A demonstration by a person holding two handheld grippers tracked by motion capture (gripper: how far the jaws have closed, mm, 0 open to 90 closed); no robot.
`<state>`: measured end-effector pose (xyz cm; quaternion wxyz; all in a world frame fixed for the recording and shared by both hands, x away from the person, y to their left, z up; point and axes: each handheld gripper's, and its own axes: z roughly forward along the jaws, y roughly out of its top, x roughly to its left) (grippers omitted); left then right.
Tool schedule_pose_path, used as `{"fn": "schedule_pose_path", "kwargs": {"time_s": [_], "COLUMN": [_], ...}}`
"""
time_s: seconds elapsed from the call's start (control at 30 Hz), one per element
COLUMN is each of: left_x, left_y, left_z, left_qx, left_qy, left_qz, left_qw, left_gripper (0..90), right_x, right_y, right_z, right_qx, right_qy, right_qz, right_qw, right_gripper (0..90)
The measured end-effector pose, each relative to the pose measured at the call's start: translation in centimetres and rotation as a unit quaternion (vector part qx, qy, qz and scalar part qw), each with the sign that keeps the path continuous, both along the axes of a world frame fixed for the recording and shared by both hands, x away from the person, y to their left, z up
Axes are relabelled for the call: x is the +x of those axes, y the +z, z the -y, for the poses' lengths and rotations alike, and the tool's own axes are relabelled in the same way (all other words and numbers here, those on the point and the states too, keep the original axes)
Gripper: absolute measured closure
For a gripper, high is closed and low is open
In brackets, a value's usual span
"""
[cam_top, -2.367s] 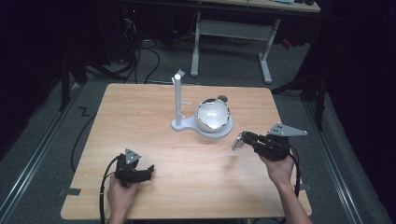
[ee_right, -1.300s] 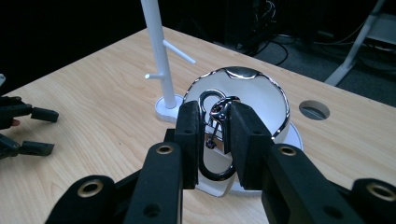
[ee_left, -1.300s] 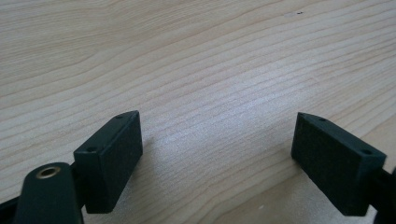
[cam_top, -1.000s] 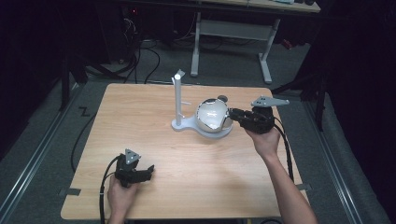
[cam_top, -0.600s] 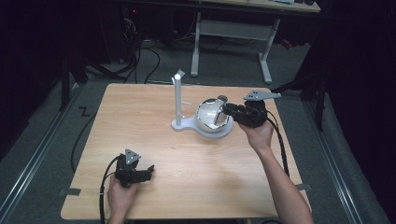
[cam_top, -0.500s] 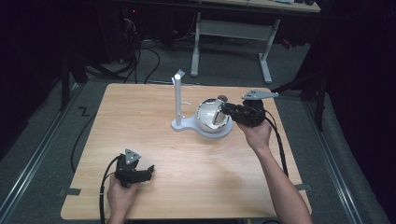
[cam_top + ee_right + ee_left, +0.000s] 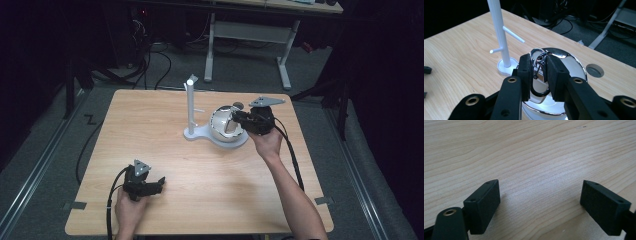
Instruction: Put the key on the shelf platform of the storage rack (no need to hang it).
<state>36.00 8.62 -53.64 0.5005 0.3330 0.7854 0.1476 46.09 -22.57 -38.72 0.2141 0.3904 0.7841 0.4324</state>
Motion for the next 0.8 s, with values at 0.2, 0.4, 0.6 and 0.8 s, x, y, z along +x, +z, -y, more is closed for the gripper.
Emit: {"fn": "schedule_pose_path", "kwargs": {"time_s": [0.2,0.4,0.6,0.8], "left_x": [0.0,0.0,-0.1,0.0], "left_y": [0.0,0.0,0.0,0.0], "left_z": [0.0,0.0,0.0,0.0], "left_qx": [0.001,0.001,-0.002,-0.002], "left_qy": [-0.002,-0.003,-0.002,-0.001], "left_qz": [0.0,0.0,-0.002,-0.002], "left_qw": [1.0,1.0,1.0,1.0], "left_gripper": [16.6,16.6,16.6,16.6], "right_x": [1.1,1.8,2.3,3.2], "right_y": [-1.1,-2.8,-3.4,-4.2], "right_z": [-0.5,-0.7,-0.4,-0.3], "right_qx": [-0.003,-0.003,-0.009,-0.005], "right_qy": [-0.005,-0.01,-0.02,-0.035], "right_qz": [-0.015,-0.034,-0.045,-0.063], "right_qw": [0.9999,0.9994,0.9988,0.9974], "right_gripper": [74.4,74.4,74.3,74.3]}}
